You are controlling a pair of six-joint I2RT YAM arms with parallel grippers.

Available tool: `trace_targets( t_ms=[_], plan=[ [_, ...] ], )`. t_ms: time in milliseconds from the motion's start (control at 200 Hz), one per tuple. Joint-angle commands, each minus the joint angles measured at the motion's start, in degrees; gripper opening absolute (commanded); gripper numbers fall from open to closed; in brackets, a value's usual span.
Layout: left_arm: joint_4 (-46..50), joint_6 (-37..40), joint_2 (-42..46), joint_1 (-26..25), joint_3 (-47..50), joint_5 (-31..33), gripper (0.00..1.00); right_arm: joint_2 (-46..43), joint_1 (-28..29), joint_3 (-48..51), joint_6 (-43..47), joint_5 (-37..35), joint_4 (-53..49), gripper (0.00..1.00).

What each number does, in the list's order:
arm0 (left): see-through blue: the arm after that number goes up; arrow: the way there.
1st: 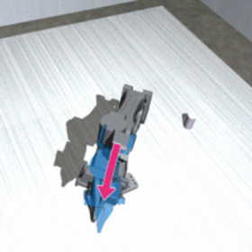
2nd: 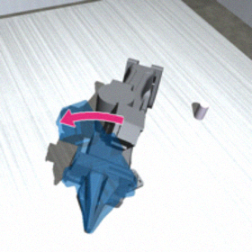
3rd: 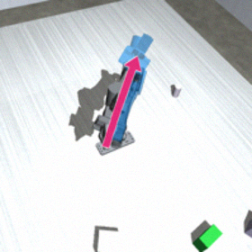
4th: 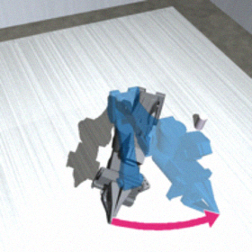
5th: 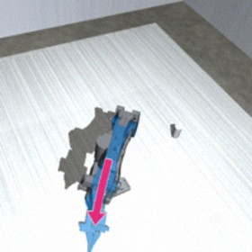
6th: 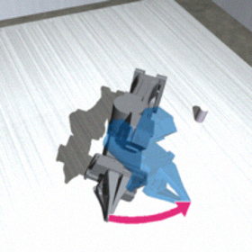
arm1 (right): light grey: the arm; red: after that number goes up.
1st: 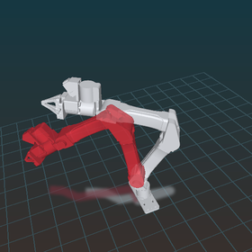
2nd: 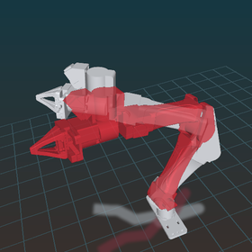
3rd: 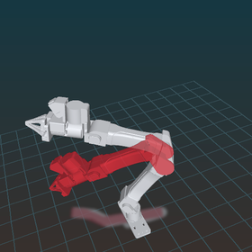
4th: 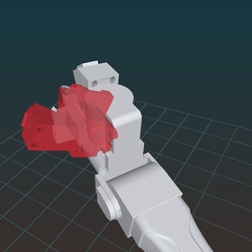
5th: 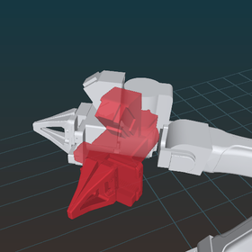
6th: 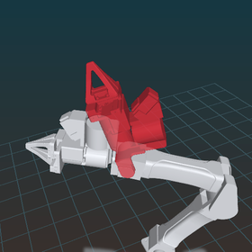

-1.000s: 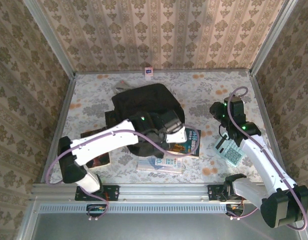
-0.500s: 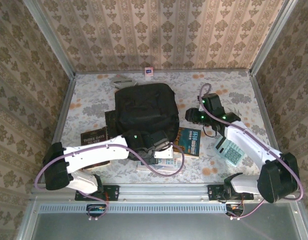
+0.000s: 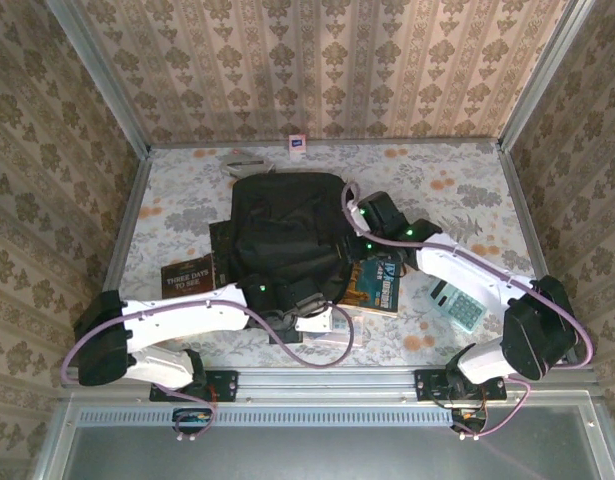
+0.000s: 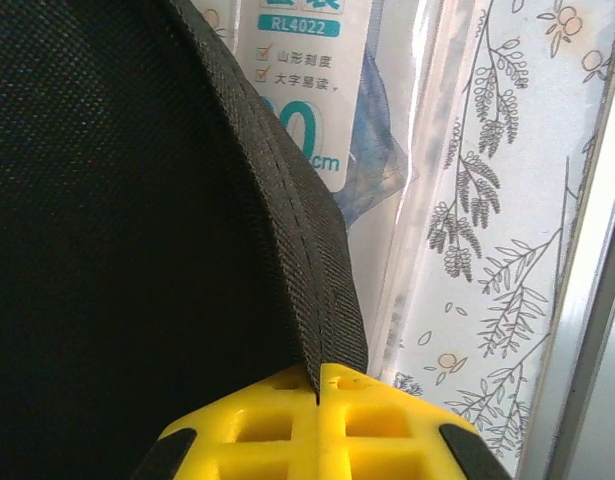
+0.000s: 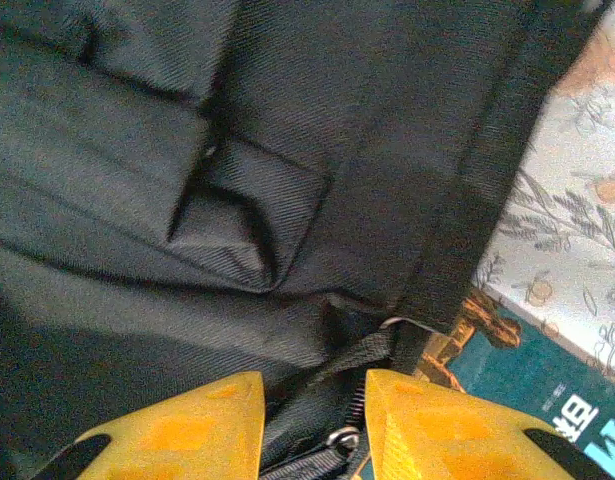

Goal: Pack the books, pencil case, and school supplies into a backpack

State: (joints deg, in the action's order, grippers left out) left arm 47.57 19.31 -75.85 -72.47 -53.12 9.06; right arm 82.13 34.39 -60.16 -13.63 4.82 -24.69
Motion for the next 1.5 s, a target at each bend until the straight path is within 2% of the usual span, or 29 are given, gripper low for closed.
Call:
trace_targets(
  t_ms=[0,50,115,220,300,420,640,860,1135,1320,1410,1495],
  plan=[
    [-0.7,-0.3,3.0,-0.6,1.7,3.6,0.00,-2.0,2.8,0.3,9.9,-7.7,-1.1,0.39],
    [-1.0,-0.3,3.8,-0.6,2.5,4.2,0.00,-4.8,4.7,2.8,16.7,-6.7,1.2,0.41],
    [-1.6,-0.4,4.7,-0.7,3.2,5.1,0.00,-9.0,8.4,7.5,28.1,-9.3,5.9,0.42],
    [-2.5,-0.5,5.6,-0.7,3.8,6.7,0.00,-13.3,8.6,10.9,34.9,-11.2,8.6,0.42],
    [-2.8,-0.4,5.5,-0.8,3.8,6.4,0.00,-14.6,8.0,11.3,33.8,-9.8,8.5,0.42],
    [-4.2,-0.1,5.4,-1.1,4.3,5.9,0.00,-13.9,8.7,10.5,29.5,-2.9,6.0,0.42],
    [-4.7,-0.3,7.5,-1.2,5.0,5.8,0.00,-11.6,11.6,11.1,27.9,-2.5,4.0,0.36],
    [-4.8,-0.5,10.0,-1.2,5.7,6.2,0.00,-8.4,12.5,11.4,26.6,-4.4,6.2,0.41],
    [-5.2,-0.3,9.0,-1.3,5.9,6.5,0.00,-3.5,12.5,8.8,28.7,-11.2,10.8,0.41],
    [-5.2,-0.5,9.0,-1.3,6.0,5.9,0.00,-2.9,12.5,8.3,30.0,-14.7,12.8,0.34],
    [-5.2,-0.5,9.1,-1.3,6.0,5.7,0.00,-0.6,12.5,7.4,30.6,-16.4,12.8,0.23],
    [-5.1,-0.6,9.2,-1.3,6.1,5.7,0.00,0.5,12.4,6.3,30.9,-16.7,12.5,0.05]
  ],
)
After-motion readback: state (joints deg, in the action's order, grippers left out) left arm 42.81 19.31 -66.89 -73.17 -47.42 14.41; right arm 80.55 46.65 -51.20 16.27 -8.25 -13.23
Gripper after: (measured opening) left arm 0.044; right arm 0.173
